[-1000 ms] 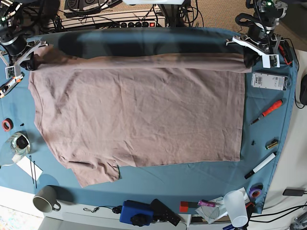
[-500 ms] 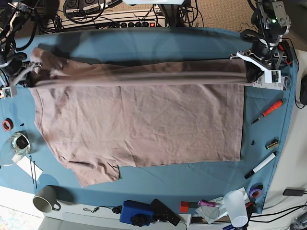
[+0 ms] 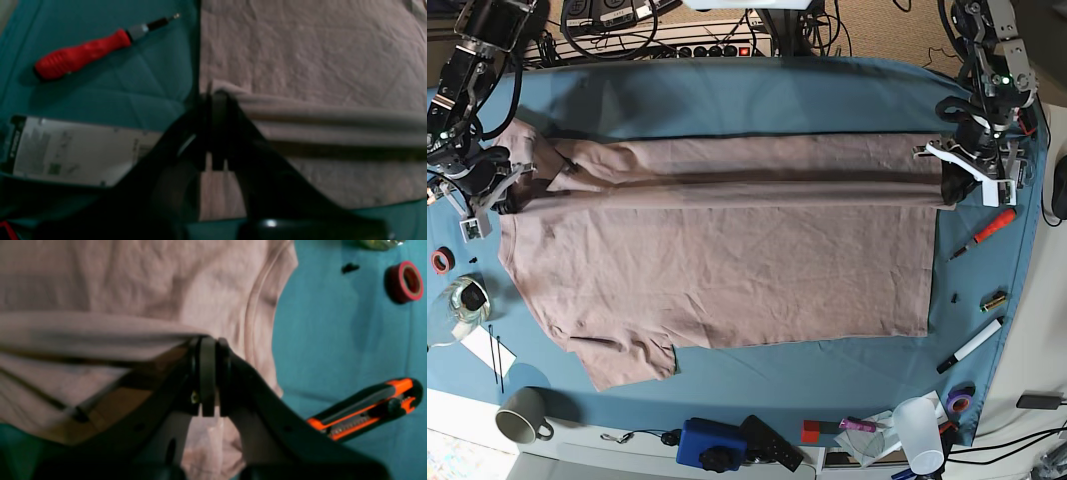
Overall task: Fold the T-shirt properly
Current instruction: 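Fold the collar edge over toward the hem with both grippers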
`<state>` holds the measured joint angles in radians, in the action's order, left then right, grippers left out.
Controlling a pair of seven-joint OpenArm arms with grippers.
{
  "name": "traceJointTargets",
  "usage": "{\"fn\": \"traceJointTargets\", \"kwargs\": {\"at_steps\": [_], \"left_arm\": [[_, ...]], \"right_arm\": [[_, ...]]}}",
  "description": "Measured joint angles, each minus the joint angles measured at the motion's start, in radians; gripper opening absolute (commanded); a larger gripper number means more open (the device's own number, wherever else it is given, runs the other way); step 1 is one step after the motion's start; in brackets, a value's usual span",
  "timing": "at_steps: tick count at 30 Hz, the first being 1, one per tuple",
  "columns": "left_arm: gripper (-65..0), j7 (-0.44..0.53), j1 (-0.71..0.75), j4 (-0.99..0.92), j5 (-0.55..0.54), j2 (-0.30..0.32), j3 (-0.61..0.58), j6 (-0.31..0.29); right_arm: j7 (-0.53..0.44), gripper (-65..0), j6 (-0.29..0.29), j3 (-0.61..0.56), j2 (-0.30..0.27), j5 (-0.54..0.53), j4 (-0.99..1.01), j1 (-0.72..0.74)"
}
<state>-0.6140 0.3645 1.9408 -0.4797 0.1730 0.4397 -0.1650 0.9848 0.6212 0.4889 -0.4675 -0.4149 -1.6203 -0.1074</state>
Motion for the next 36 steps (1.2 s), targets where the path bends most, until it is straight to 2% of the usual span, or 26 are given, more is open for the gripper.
{"fn": "traceJointTargets", "kwargs": {"at_steps": [7, 11, 13, 21, 27, 36], "left_arm": [[-65.0, 0.003, -0.064, -0.024, 0.026, -0.001, 0.000, -0.008], [-65.0, 0.003, -0.103, -0.095, 0.024, -0.001, 0.000, -0.008], [-65.0, 0.003, -0.126, -0.138, 0.026, -0.001, 0.000, -0.031], [-65.0, -0.016, -0.222, -0.236, 0.023, -0.002, 0.000, -0.031], [-65.0, -0.020, -0.227, -0.260, 0.026, -0.004, 0.000, -0.031], [-65.0, -0.018, -0.226, -0.260, 0.027, -0.003, -0.033, -0.029]], "right_arm": [[-0.002, -65.0, 0.000, 0.000, 0.001, -0.002, 0.099, 0.066], [-0.018, -65.0, 0.000, 0.000, 0.001, -0.001, 0.100, 0.072], [-0.018, -65.0, 0.000, 0.000, 0.002, -0.001, 0.100, 0.071], [-0.070, -65.0, 0.001, 0.000, 0.002, 0.035, 0.100, 0.071], [-0.132, -65.0, -0.008, 0.000, 0.002, 0.062, 0.119, 0.077], [-0.137, -65.0, -0.008, -0.002, 0.003, 0.074, 0.307, 0.195]]}}
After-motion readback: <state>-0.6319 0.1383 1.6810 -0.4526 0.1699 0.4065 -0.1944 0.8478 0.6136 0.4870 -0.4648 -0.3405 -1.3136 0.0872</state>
